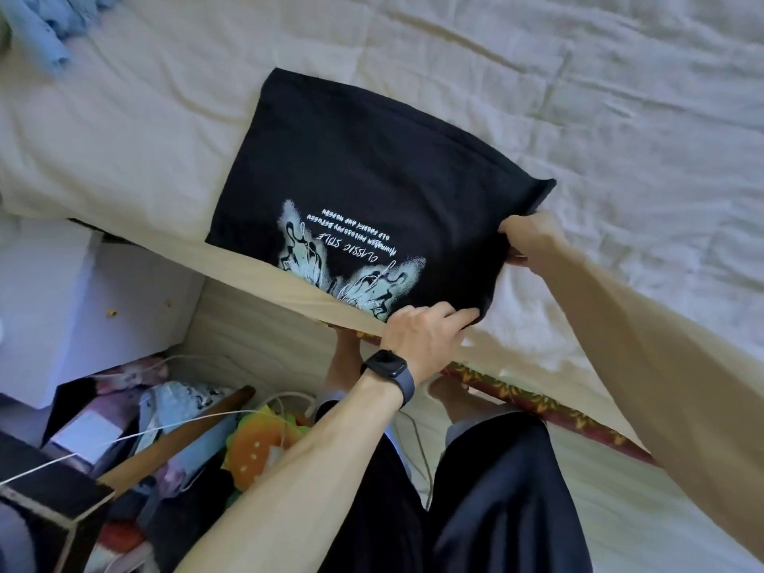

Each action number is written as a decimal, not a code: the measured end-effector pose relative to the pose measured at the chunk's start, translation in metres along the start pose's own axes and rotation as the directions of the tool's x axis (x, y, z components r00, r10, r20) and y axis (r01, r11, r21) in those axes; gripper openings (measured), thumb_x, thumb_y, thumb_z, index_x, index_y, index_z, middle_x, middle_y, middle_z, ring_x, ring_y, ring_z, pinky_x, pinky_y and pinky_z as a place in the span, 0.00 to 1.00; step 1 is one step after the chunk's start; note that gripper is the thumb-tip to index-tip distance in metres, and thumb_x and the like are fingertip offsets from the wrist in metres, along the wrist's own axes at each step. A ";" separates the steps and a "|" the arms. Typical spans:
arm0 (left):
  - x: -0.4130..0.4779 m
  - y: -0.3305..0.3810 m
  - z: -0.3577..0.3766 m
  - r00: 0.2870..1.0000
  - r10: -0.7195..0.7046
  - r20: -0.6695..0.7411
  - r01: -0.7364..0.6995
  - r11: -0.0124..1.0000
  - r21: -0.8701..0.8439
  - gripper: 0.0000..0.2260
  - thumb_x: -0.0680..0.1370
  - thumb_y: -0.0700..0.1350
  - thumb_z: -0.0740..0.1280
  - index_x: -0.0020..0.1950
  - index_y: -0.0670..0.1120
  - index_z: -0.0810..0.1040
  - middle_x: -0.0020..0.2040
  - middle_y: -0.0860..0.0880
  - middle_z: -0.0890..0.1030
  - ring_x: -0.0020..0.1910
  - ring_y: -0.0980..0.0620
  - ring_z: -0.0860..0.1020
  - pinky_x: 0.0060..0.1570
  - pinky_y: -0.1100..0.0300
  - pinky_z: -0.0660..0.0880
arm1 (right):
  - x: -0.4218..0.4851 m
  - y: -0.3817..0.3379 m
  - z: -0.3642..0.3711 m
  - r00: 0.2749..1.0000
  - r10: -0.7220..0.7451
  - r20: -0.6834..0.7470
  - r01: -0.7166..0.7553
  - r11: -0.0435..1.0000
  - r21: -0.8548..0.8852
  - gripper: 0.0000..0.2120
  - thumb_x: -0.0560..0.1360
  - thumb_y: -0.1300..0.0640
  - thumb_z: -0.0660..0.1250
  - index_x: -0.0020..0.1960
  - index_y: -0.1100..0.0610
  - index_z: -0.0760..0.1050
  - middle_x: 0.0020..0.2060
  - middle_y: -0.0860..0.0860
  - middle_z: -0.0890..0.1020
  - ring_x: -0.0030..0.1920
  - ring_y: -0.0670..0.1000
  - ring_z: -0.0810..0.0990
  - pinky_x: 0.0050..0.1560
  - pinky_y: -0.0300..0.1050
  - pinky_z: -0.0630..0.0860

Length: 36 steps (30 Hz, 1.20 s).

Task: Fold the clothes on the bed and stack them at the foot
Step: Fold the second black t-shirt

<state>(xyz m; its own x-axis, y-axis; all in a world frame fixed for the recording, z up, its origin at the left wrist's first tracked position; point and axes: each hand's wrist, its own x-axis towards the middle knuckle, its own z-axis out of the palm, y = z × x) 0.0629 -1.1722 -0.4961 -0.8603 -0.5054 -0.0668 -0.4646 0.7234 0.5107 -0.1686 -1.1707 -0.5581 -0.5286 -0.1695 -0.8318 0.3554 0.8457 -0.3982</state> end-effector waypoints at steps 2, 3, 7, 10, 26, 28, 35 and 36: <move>0.001 -0.003 -0.002 0.994 -0.096 0.054 0.100 0.992 -0.076 0.14 0.72 0.41 0.76 0.57 0.52 0.86 0.40 0.50 0.83 0.33 0.44 0.81 0.32 0.56 0.78 | 0.003 0.006 -0.003 0.999 0.044 0.027 -0.050 0.965 0.256 0.04 0.76 0.60 0.69 0.51 0.55 0.76 0.43 0.52 0.82 0.40 0.51 0.84 0.29 0.39 0.79; 0.001 -0.005 -0.004 0.982 -0.149 0.112 0.162 0.980 -0.112 0.14 0.76 0.44 0.73 0.60 0.54 0.85 0.44 0.51 0.84 0.37 0.44 0.81 0.36 0.56 0.77 | 0.006 0.008 -0.005 0.998 0.052 0.030 -0.059 0.944 0.326 0.05 0.76 0.59 0.71 0.51 0.55 0.77 0.43 0.51 0.83 0.39 0.50 0.83 0.30 0.38 0.78; 0.000 -0.022 -0.012 0.944 -0.302 0.136 0.326 0.918 -0.224 0.11 0.80 0.50 0.66 0.61 0.59 0.81 0.43 0.56 0.82 0.42 0.51 0.80 0.33 0.61 0.70 | 0.013 0.007 -0.011 1.000 0.026 -0.011 -0.022 0.961 0.276 0.04 0.75 0.57 0.74 0.47 0.55 0.79 0.40 0.51 0.82 0.34 0.47 0.81 0.33 0.38 0.78; 0.001 -0.037 -0.024 0.887 -0.453 0.088 0.455 0.826 -0.332 0.08 0.79 0.50 0.66 0.56 0.55 0.81 0.34 0.57 0.78 0.35 0.51 0.79 0.31 0.59 0.69 | 0.010 -0.011 -0.010 0.994 -0.058 -0.094 0.069 0.991 0.114 0.06 0.71 0.58 0.75 0.41 0.58 0.78 0.33 0.53 0.80 0.29 0.49 0.78 0.33 0.40 0.78; -0.011 -0.250 -0.138 0.419 -0.900 0.121 0.716 0.245 -0.654 0.03 0.78 0.49 0.70 0.51 0.56 0.80 0.42 0.60 0.82 0.43 0.69 0.78 0.39 0.76 0.69 | -0.028 -0.237 0.237 0.970 -0.238 -0.049 0.212 0.926 -0.311 0.10 0.61 0.59 0.66 0.42 0.59 0.74 0.19 0.49 0.76 0.27 0.54 0.82 0.40 0.53 0.85; -0.015 -0.277 -0.141 0.378 -0.908 0.182 0.736 0.176 -0.654 0.03 0.78 0.49 0.70 0.50 0.56 0.79 0.43 0.57 0.83 0.43 0.65 0.80 0.40 0.74 0.70 | -0.032 -0.255 0.266 0.965 -0.259 -0.050 0.217 0.888 -0.406 0.14 0.64 0.60 0.66 0.50 0.60 0.76 0.19 0.49 0.77 0.29 0.53 0.85 0.45 0.54 0.85; -0.027 -0.316 -0.138 0.325 -0.891 0.318 0.813 0.090 -0.576 0.02 0.79 0.50 0.69 0.51 0.54 0.78 0.43 0.60 0.79 0.42 0.66 0.76 0.38 0.72 0.67 | -0.054 -0.275 0.319 0.970 -0.222 -0.098 0.133 0.824 -0.551 0.03 0.69 0.60 0.64 0.40 0.58 0.69 0.31 0.53 0.84 0.41 0.56 0.86 0.51 0.47 0.83; -0.026 -0.317 -0.138 0.325 -0.892 0.314 0.812 0.093 -0.576 0.03 0.79 0.50 0.69 0.52 0.53 0.78 0.43 0.60 0.79 0.42 0.66 0.77 0.37 0.73 0.67 | -0.054 -0.274 0.320 0.972 -0.204 -0.115 0.113 0.837 -0.535 0.03 0.69 0.60 0.64 0.42 0.59 0.71 0.30 0.53 0.84 0.41 0.55 0.87 0.50 0.47 0.83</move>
<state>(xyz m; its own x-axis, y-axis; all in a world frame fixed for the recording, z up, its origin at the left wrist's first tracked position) 0.2614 -1.4534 -0.5381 0.0693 -0.6616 -0.7467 -0.6213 -0.6142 0.4866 0.0091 -1.5554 -0.5276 -0.6752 -0.2793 -0.6827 -0.1745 0.9597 -0.2201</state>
